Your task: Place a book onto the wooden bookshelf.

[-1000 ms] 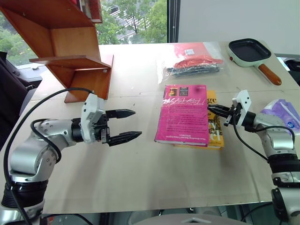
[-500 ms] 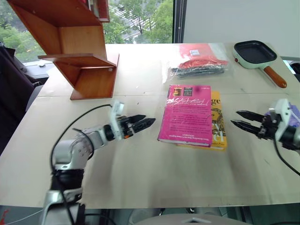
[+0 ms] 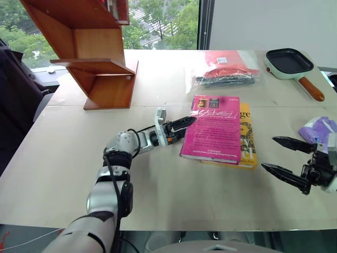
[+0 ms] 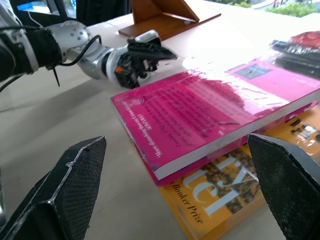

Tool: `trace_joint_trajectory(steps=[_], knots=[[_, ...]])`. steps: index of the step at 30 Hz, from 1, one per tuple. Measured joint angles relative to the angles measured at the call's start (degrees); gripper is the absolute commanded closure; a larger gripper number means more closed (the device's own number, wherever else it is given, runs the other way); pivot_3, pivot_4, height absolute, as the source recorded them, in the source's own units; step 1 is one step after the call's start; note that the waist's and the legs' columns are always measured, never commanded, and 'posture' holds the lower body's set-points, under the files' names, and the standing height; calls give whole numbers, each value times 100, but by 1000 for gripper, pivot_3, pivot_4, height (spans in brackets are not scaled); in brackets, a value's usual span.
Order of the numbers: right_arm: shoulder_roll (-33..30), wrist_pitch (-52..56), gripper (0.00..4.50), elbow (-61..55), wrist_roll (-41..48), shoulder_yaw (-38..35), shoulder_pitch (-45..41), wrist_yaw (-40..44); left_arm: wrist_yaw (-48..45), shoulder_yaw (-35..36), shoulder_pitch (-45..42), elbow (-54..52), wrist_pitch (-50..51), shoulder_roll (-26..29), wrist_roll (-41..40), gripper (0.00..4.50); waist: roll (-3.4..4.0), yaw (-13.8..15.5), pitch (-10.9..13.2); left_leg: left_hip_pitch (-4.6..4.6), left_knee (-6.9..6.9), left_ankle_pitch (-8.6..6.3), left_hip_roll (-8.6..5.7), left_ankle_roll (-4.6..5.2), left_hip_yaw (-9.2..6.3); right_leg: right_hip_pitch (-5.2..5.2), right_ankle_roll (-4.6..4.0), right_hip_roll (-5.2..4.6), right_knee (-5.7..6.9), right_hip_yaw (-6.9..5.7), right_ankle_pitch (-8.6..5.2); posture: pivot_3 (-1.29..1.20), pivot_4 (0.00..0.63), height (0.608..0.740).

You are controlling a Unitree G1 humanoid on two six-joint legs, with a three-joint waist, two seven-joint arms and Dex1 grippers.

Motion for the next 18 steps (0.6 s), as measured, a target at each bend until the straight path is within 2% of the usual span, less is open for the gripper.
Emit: trace_joint_trajectory(steps=[2,3,4,10,11,14,16,17,18], knots=[[71,-109,66,-34,-40,-26,172,-12,-142,71,-318,561,-68,-81,142,0,-1,30,-1,0,1,0,0,0,0,0,1,0,1,0,0,0,150,720],[96,-123,0,-39,-49,-27,199,-23,-221,73,-417,722,-74,-94,225,523,-1,30,-1,1,0,0,0,0,2,0,1,0,2,3,0,0,150,720],[115,-140,0,-39,-48,-27,218,-42,-305,71,-500,855,-73,-96,295,787,-1,24,-1,2,0,0,0,0,2,0,1,0,2,3,1,0,150,720],[119,-394,0,-12,-133,-6,130,-38,-926,50,-770,1371,-33,24,720,3692,0,1,-1,2,0,0,0,0,1,0,2,1,3,3,0,0,150,720],[119,-419,0,13,-145,15,98,-21,-1028,54,-774,1395,-24,50,754,3980,0,-14,-1,2,0,0,0,0,1,0,2,1,3,3,0,0,150,720],[115,-475,0,130,-149,63,-2,21,-1130,159,-778,1410,25,114,784,4010,-1,-39,0,2,0,0,1,0,0,-2,2,2,4,3,1,0,150,720],[114,-476,0,268,-111,68,-165,17,-1118,263,-678,1030,69,148,772,4010,-11,-66,7,-4,0,0,2,0,1,-7,1,2,6,5,1,0,150,720],[114,-475,0,305,-91,70,-230,4,-1091,276,-598,728,91,155,735,4010,-16,-71,10,-5,0,0,3,0,1,-9,1,2,5,5,1,0,150,720],[112,-475,0,411,-36,87,-422,-20,-1010,295,-241,-373,14,166,649,4010,-23,-107,17,-10,-2,0,5,0,2,-13,1,2,4,8,1,0,150,720]])
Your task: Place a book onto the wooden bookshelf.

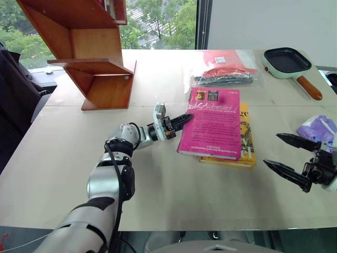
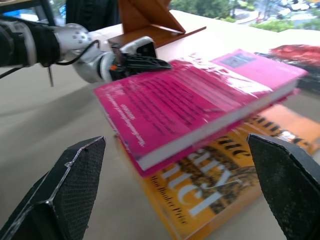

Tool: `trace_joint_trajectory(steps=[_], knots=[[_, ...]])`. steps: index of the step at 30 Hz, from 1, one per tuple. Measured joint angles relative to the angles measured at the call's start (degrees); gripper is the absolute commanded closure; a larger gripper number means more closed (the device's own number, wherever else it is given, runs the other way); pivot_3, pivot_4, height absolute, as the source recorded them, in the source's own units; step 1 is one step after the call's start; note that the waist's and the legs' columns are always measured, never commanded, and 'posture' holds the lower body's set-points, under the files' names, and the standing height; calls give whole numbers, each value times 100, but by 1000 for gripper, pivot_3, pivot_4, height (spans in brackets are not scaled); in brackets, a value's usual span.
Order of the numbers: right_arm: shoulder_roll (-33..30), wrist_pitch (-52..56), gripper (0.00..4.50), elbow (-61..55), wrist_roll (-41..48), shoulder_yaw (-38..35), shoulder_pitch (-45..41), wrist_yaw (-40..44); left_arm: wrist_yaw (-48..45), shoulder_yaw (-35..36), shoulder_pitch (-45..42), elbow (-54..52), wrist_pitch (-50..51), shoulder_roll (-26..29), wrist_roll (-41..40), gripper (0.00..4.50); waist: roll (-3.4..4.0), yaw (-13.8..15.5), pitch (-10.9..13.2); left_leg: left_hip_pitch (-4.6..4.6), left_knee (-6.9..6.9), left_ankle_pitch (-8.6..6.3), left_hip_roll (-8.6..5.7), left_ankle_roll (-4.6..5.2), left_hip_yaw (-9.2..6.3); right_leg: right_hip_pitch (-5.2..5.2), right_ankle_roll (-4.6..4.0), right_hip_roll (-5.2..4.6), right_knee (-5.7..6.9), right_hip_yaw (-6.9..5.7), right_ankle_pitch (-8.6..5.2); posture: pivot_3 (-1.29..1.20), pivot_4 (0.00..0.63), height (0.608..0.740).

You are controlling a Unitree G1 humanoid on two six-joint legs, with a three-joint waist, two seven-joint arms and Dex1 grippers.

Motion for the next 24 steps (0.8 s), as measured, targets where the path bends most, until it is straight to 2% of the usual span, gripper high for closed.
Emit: trace_joint_trajectory(steps=[2,5,7,8,10,13,14,17,20,24], knots=[[-4,2,0,216,80,14,-322,-52,349,54,338,-1794,-167,7,-136,4010,-17,-42,11,-12,2,0,1,0,-1,-5,-1,-1,-9,-3,1,0,150,720],[3,-5,0,437,163,60,-694,-76,632,46,415,-3127,-545,94,-128,4010,-19,-43,13,-15,3,1,0,1,0,-3,-1,-2,-18,-6,1,0,150,720],[64,-157,0,876,150,125,-1328,-139,930,-82,352,-4622,-1153,421,104,4010,-25,-71,20,-13,4,0,0,0,5,-3,-1,-2,-18,-2,2,0,150,720],[82,-208,0,979,138,149,-1456,-146,984,-121,292,-4895,-1333,537,198,4010,-25,-79,21,-12,2,0,1,0,5,-3,-1,-1,-18,-2,2,0,150,720],[161,-399,0,1423,61,323,-1885,-28,1017,-387,14,-5814,-2263,1315,886,4010,-18,-76,17,-3,-13,0,3,-2,6,-2,-3,1,-17,-2,3,0,150,720],[241,-543,0,1937,22,542,-2334,205,959,-887,-41,-6317,-3385,2319,1980,4010,-3,-75,19,7,-20,0,3,-2,14,2,-5,3,-18,5,3,0,150,720],[243,-607,0,2363,-4,660,-2774,330,982,-1255,-64,-6408,-4172,2985,2887,4010,0,-80,25,13,-20,0,2,-2,27,2,-9,4,-16,18,7,0,150,720],[247,-646,0,2736,-23,746,-3192,417,1102,-1365,-103,-6416,-4943,3422,3663,4010,-3,-64,30,10,-28,1,3,-1,20,1,-12,5,-27,13,9,0,150,720],[259,-741,0,3117,-98,897,-3586,582,1238,-1347,-70,-6323,-5776,3970,4327,4010,-7,-54,35,-3,-34,2,4,0,14,-8,-12,6,-36,6,9,0,150,720],[301,-771,0,3526,-167,1051,-3991,852,1239,-626,707,-5986,-6521,4899,4815,4010,1,-107,34,3,-69,2,3,1,19,-23,-12,9,-50,25,9,0,150,720]])
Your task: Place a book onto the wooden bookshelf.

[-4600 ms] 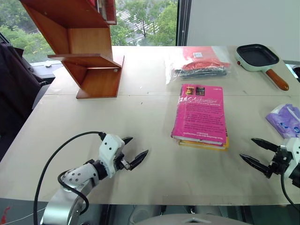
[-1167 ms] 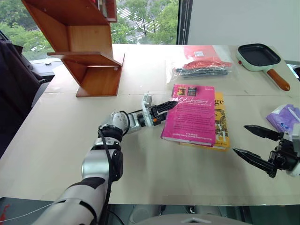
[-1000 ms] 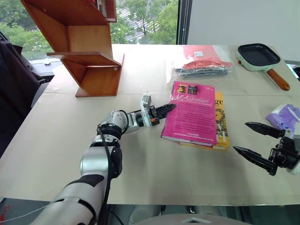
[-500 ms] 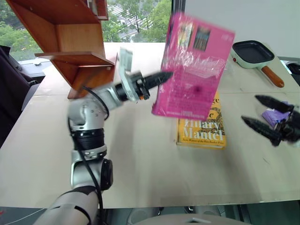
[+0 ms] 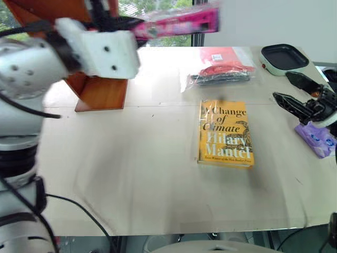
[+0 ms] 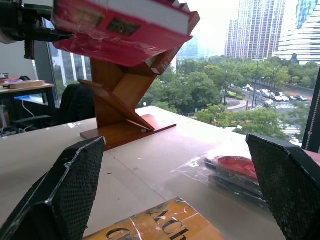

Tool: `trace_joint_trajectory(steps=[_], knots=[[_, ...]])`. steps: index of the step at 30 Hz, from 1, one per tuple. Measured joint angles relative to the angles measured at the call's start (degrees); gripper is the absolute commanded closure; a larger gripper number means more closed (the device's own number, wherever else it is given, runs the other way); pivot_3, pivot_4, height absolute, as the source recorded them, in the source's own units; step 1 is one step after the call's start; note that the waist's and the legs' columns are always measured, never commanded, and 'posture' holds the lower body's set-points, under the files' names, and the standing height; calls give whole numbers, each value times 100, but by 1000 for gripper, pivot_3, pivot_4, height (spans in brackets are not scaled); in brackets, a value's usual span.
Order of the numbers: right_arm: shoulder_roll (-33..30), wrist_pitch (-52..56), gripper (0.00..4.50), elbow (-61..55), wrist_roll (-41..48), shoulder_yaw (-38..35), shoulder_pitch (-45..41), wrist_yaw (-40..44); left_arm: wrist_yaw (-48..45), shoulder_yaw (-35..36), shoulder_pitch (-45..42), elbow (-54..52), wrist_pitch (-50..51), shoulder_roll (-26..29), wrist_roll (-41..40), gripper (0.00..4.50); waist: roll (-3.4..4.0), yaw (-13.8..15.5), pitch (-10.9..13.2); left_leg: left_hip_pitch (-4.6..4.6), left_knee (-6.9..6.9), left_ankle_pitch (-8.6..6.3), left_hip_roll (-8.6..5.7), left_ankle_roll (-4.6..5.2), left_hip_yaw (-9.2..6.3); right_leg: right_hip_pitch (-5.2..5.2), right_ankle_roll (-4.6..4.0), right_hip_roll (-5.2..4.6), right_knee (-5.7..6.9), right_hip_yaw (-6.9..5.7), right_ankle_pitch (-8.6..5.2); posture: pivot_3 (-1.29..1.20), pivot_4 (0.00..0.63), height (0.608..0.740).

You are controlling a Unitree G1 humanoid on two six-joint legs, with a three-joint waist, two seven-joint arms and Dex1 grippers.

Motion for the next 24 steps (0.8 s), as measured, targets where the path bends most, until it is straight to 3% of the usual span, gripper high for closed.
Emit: trace_joint_trajectory(steps=[4,7,13,24], knots=[[54,198,0,63,131,161,-239,221,-152,407,942,473,-515,333,73,4010,2,11,3,-21,-6,1,3,-1,-7,-26,-1,4,1,-8,0,0,150,720],[61,424,0,16,308,223,-295,274,-91,486,992,1000,-966,484,137,4010,2,50,4,-38,10,1,2,-1,-19,-26,-1,2,-2,-22,0,0,150,720],[61,936,0,-431,699,258,-298,229,-24,160,368,2280,-1747,843,413,4010,3,31,5,-41,15,0,-2,-1,-17,-27,-1,-1,2,-21,1,0,150,720],[188,1039,0,-1236,846,151,174,-263,300,-785,-669,4170,-2304,481,939,4010,2,8,4,-52,46,1,-3,0,-15,-39,0,1,33,-20,1,0,150,720]])
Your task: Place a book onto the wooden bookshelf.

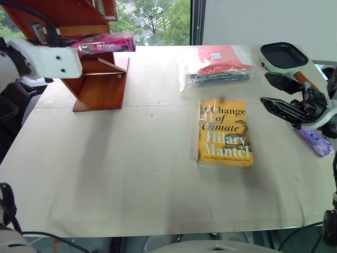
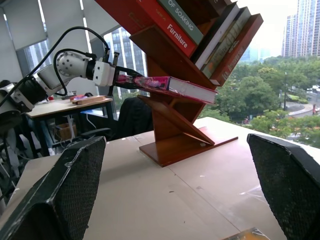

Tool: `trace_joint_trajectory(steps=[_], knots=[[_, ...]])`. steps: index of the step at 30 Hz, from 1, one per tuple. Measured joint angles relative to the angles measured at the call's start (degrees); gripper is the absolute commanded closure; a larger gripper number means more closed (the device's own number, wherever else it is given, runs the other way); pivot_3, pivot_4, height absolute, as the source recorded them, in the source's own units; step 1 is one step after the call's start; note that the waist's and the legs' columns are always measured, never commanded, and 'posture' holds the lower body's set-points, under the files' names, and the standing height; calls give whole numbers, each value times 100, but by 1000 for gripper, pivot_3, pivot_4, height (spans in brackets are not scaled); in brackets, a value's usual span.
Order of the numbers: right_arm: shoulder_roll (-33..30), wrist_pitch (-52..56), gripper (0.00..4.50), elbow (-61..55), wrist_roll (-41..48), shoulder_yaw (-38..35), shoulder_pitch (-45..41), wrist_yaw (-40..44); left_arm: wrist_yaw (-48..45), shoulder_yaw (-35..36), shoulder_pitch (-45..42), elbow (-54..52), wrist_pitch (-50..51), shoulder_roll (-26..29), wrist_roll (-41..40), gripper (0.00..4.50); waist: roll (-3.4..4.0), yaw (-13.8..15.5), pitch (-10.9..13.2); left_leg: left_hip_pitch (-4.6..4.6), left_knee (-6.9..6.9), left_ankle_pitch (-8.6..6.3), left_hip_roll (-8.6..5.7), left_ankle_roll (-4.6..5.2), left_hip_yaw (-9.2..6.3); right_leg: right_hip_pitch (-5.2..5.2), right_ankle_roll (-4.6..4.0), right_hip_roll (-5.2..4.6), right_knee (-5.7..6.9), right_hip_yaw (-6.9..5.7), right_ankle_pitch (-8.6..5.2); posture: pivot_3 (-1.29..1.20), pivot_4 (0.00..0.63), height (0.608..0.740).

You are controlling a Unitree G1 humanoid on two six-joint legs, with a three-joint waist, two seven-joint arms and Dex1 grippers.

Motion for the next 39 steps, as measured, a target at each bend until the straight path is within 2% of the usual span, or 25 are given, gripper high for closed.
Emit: trace_joint_trajectory(steps=[3,9,10,16,17,22,31,36,39], knots=[[14,-7,0,-120,8,-55,74,-76,-1,-242,-333,516,-75,-152,135,4010,-7,-2,-4,-42,39,0,-3,0,-1,-34,1,-1,26,-3,1,0,150,720],[47,-17,0,-311,24,-100,253,-199,53,-493,-936,1447,-379,-307,249,4010,-10,-30,-7,-41,42,0,-4,0,1,-37,1,-1,32,0,3,0,150,720],[60,-21,0,-324,29,-105,277,-227,84,-534,-1011,1601,-427,-331,276,2980,-11,-53,-8,-42,42,0,-4,0,1,-37,2,-1,32,0,3,0,150,720],[73,-86,0,-343,37,-137,360,-272,173,-643,-1151,2090,-453,-359,360,235,-14,-153,-9,-42,42,0,-4,0,1,-38,2,-1,32,1,3,0,150,720],[78,-115,0,-343,37,-137,367,-274,191,-643,-1152,2091,-453,-355,371,86,-14,-151,-9,-43,42,0,-4,0,0,-38,2,-1,32,0,3,0,150,720],[86,-153,0,-335,34,-137,382,-256,177,-521,-956,1976,-339,-149,280,86,-15,-163,-10,-42,42,0,-4,1,2,-39,2,-1,33,3,3,0,150,720],[84,-160,0,-200,6,-149,376,-149,143,517,142,982,329,396,-486,86,-20,-139,-13,-42,46,0,-4,1,1,-38,2,-1,36,2,3,0,150,720],[80,-160,0,-17,-42,-66,251,-46,128,1365,820,234,819,504,-1061,86,-18,-144,-15,-39,44,0,-3,1,4,-38,1,0,36,6,3,0,150,720],[75,-182,0,51,-104,-60,215,10,-350,2188,1732,-557,1581,201,-1974,86,-10,-160,-18,-37,40,0,-2,1,8,-39,1,0,36,9,3,0,150,720]])
